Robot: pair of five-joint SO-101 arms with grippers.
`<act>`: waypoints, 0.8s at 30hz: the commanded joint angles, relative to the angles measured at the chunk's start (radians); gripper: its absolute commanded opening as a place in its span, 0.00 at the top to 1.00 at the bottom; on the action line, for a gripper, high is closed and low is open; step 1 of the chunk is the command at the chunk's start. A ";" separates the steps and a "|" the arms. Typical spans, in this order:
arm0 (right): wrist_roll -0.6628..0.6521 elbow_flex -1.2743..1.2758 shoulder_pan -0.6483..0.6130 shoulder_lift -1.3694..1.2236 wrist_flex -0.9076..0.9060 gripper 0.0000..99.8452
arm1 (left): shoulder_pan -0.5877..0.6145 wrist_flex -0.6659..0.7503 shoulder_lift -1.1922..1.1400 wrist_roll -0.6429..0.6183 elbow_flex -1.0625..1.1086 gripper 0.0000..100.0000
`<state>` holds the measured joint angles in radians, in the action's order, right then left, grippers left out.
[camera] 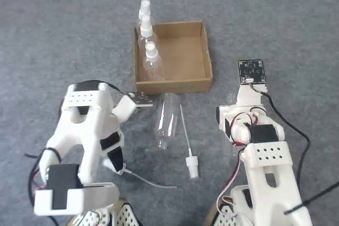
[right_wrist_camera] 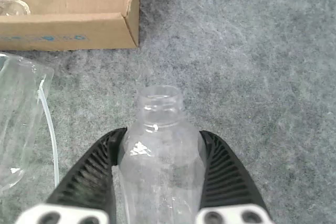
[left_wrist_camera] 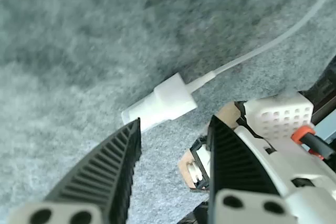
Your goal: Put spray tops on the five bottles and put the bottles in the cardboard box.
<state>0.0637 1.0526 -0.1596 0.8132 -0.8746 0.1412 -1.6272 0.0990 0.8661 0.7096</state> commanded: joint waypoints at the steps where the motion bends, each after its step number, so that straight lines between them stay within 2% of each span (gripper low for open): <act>1: -0.021 -0.011 0.012 0.035 0.022 0.99 | -0.049 -0.017 0.008 0.000 -0.041 0.81; 6: -0.021 -0.011 0.012 0.035 0.022 0.99 | -0.049 0.121 0.008 0.000 0.048 0.81; 11: -0.021 -0.011 0.012 0.035 0.022 0.99 | -0.043 0.130 0.026 0.000 0.067 0.81; 15: -0.021 -0.011 0.012 0.035 0.022 0.99 | -0.021 0.195 0.000 0.000 0.071 0.81; 20: -0.021 -0.011 0.012 0.035 0.022 0.99 | 0.017 0.264 -0.015 0.000 0.036 0.89; 24: -0.021 -0.011 0.012 0.035 0.022 0.99 | 0.083 0.304 -0.018 0.000 -0.016 0.90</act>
<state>0.0637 1.0526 -0.1611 0.8132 -0.8746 0.1688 -1.3694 0.0760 0.8661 0.7710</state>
